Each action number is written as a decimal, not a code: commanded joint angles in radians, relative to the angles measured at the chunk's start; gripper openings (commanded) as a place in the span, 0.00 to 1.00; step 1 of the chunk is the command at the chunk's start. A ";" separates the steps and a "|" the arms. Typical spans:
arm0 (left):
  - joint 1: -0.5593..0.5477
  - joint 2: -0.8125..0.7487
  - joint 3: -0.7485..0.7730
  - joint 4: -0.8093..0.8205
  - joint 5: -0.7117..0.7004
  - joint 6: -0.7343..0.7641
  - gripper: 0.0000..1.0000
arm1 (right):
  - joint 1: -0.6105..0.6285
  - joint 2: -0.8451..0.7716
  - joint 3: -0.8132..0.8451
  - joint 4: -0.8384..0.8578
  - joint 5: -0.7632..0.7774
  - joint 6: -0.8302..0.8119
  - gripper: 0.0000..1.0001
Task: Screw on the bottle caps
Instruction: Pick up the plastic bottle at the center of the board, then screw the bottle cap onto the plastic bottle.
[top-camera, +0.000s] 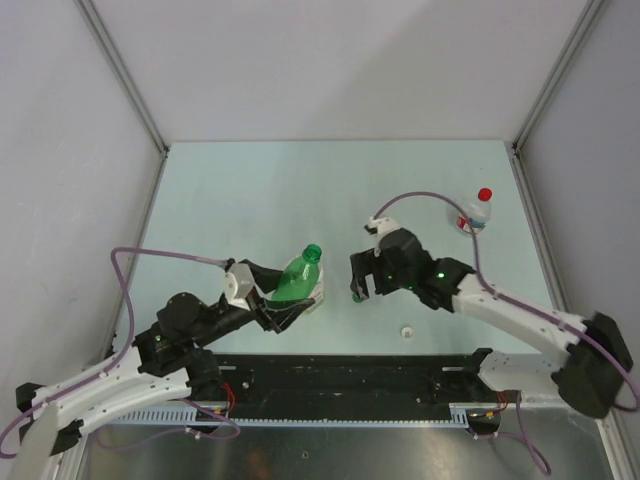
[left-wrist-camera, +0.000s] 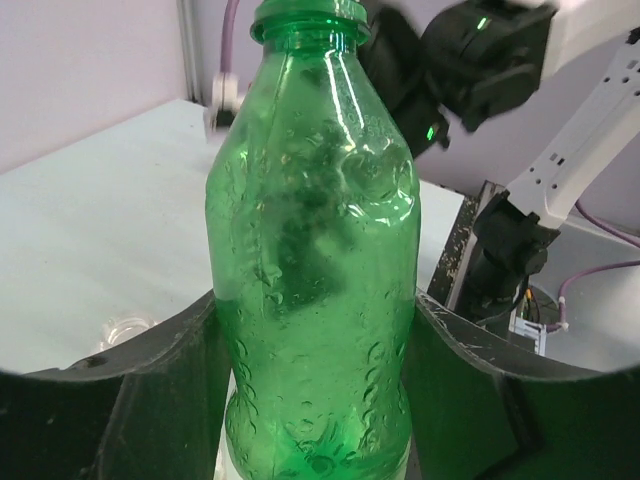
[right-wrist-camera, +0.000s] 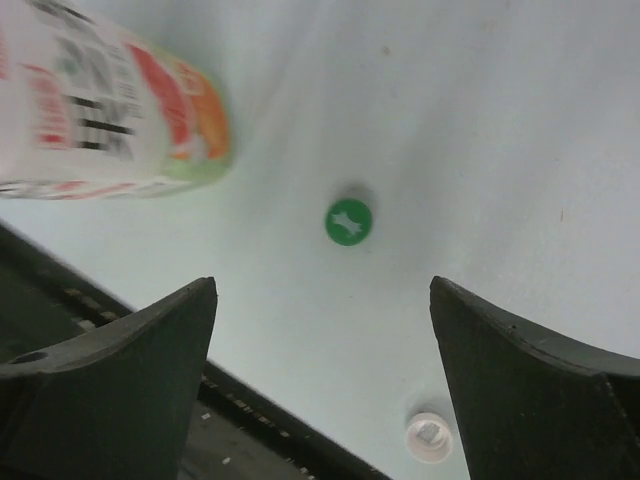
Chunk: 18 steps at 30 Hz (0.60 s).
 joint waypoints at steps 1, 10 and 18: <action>-0.004 -0.036 -0.012 0.034 -0.048 0.004 0.43 | 0.085 0.131 0.022 0.012 0.227 -0.002 0.90; -0.004 -0.035 -0.015 0.032 -0.036 0.003 0.43 | 0.196 0.350 0.023 0.102 0.365 0.047 0.76; -0.004 -0.034 -0.016 0.032 0.003 0.007 0.45 | 0.209 0.455 0.023 0.155 0.387 0.039 0.68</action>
